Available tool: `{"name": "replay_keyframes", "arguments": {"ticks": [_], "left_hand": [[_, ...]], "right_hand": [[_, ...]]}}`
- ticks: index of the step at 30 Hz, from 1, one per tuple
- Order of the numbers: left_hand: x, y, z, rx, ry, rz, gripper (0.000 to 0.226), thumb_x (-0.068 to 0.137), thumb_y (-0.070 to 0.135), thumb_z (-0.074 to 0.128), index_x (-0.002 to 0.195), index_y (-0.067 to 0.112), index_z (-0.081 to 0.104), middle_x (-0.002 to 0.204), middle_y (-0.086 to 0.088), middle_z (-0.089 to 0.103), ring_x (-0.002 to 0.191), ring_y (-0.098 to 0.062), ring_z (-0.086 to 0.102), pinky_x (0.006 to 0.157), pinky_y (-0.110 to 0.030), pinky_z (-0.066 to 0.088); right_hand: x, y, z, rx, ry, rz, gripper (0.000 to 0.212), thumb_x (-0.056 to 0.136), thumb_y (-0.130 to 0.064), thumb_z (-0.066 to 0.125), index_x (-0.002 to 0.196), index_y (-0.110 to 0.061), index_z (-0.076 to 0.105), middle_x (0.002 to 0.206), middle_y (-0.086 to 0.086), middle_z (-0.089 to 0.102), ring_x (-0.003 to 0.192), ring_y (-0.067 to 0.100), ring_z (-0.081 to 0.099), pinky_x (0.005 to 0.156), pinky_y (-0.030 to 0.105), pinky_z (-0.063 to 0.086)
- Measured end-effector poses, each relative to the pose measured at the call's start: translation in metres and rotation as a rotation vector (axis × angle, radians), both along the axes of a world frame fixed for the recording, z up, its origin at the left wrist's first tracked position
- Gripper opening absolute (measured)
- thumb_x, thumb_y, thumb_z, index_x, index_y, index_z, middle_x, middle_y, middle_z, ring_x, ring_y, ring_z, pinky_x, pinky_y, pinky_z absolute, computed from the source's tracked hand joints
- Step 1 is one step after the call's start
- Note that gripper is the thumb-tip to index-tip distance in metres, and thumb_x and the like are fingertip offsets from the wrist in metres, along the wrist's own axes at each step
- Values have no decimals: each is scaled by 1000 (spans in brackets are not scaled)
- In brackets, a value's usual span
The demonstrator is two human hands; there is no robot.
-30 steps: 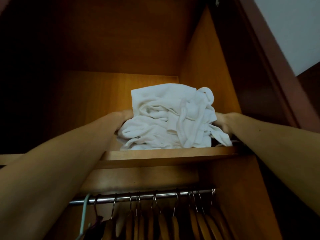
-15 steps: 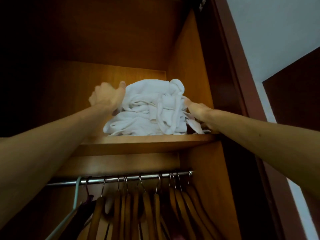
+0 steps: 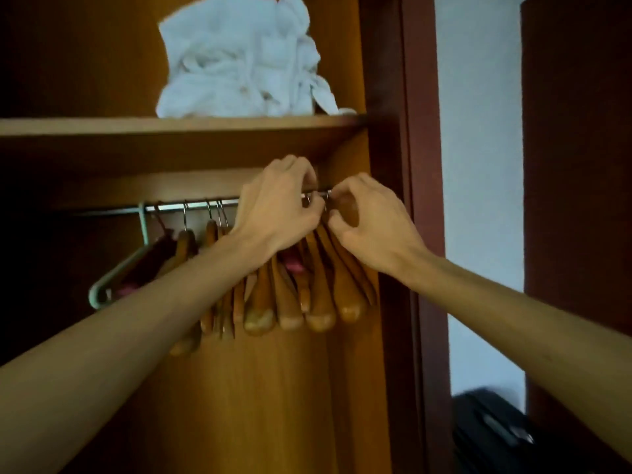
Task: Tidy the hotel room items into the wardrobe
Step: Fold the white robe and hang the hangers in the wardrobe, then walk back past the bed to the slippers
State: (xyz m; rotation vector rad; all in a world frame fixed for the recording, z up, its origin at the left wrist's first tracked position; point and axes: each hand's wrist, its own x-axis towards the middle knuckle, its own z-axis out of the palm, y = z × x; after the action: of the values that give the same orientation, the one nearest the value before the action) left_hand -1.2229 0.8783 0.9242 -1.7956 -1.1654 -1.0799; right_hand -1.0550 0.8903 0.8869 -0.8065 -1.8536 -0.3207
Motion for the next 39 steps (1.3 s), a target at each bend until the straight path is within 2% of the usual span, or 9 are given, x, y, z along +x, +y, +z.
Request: {"name": "replay_keyframes", "arguments": {"ticks": [5, 10, 16, 20, 24, 29, 33, 37, 39], "left_hand": [[30, -6, -120, -198, -121, -60, 18, 89, 35, 59, 104, 26, 62, 104, 14, 60, 88, -6, 56, 67, -28, 48], [55, -11, -255, -453, -195, -232, 16, 87, 27, 62, 102, 25, 60, 103, 12, 60, 87, -10, 58, 70, -31, 48], [78, -20, -441, -853, -242, -390, 18, 87, 16, 67, 105, 19, 63, 102, 9, 60, 82, -6, 55, 70, -25, 49], [91, -19, -542, -1225, -108, -409, 21, 91, 13, 66, 111, 18, 63, 109, 8, 61, 83, -9, 58, 67, -25, 51], [101, -13, -614, -1569, 80, -476, 17, 92, 13, 60, 108, 18, 66, 108, 1, 69, 94, -19, 66, 81, -39, 57], [119, -27, -678, -1946, 449, -550, 11, 92, 19, 60, 98, 20, 69, 97, 3, 72, 91, -18, 68, 84, -36, 57], [139, -51, -722, -2123, 744, -555, 17, 96, 12, 56, 88, 19, 69, 96, -4, 74, 88, -22, 70, 79, -32, 57], [168, -96, -755, -2170, 994, -480, 19, 96, 8, 52, 93, 10, 71, 86, -5, 74, 74, -22, 70, 59, -25, 50], [183, -126, -766, -2159, 1138, -504, 20, 95, 8, 51, 94, 8, 72, 79, -4, 73, 71, -23, 71, 56, -24, 49]], "right_hand": [[36, -26, -132, -193, 163, 20, 18, 93, -29, 63, 110, -26, 66, 100, -18, 57, 83, -5, 55, 69, 7, 40], [66, -47, -269, -456, 291, -55, 18, 91, -23, 66, 109, -25, 66, 98, -13, 63, 80, 1, 60, 70, 18, 51], [88, -81, -444, -958, 382, -275, 21, 88, -22, 68, 108, -26, 65, 92, -18, 64, 79, 0, 63, 75, 27, 58], [90, -115, -532, -1333, 416, -458, 19, 86, -17, 64, 103, -24, 71, 86, -13, 65, 81, 8, 65, 75, 24, 52], [89, -151, -594, -1627, 525, -593, 16, 82, -21, 70, 97, -21, 75, 88, -4, 72, 92, 14, 68, 76, 22, 47], [77, -209, -653, -1909, 761, -748, 13, 85, -19, 69, 95, -16, 77, 105, 2, 76, 104, 19, 67, 92, 30, 50], [52, -284, -686, -1980, 1114, -938, 15, 86, -19, 62, 86, -8, 73, 92, 15, 73, 85, 29, 69, 71, 34, 54], [17, -367, -701, -1910, 1562, -1151, 22, 86, -23, 64, 98, -5, 70, 81, 13, 68, 55, 20, 60, 44, 19, 45], [-3, -405, -706, -1847, 1754, -1191, 21, 88, -22, 60, 91, -4, 72, 78, 16, 70, 57, 22, 61, 52, 29, 54]]}}
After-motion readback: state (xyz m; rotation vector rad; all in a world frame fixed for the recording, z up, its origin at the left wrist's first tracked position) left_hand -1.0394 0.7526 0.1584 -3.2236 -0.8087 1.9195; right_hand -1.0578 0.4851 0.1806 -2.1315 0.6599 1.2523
